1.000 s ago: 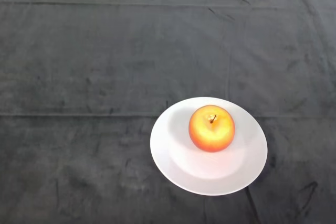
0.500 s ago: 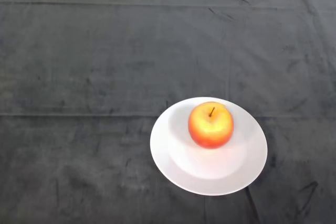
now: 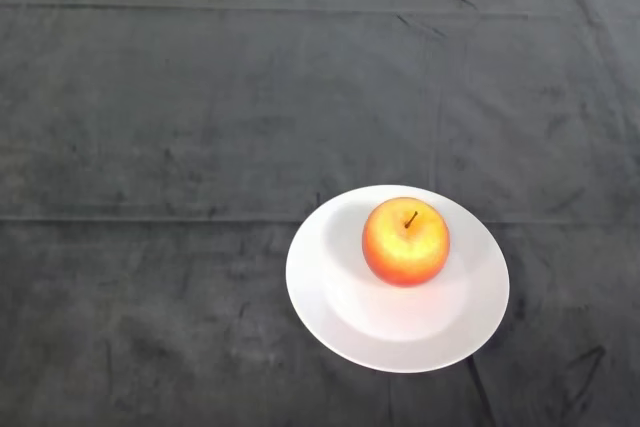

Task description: Move the apple to the plate

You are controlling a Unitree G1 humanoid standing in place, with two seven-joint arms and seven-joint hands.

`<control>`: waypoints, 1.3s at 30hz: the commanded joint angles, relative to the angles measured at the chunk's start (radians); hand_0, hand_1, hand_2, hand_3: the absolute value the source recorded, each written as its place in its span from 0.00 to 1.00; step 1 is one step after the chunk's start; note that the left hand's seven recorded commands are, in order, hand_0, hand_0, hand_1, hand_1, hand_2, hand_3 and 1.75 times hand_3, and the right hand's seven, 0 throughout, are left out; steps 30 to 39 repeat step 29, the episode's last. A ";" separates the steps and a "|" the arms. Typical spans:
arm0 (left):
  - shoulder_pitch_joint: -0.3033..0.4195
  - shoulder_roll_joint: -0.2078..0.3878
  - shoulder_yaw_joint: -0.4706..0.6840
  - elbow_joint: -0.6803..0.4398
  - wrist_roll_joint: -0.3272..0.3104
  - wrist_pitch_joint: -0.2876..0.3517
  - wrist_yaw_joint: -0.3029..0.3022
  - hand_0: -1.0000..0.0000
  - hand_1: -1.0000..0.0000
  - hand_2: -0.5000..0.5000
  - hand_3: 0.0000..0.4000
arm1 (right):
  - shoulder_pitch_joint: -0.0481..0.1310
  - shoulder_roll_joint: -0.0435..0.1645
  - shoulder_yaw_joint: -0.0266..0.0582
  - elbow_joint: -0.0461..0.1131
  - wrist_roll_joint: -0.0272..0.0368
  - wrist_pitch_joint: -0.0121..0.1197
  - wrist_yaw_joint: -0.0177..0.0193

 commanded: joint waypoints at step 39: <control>-0.012 0.074 0.018 0.033 0.038 -0.004 -0.003 1.00 1.00 0.50 0.00 | -0.012 -0.027 -0.0080 0.002 0.0145 0.002 0.0057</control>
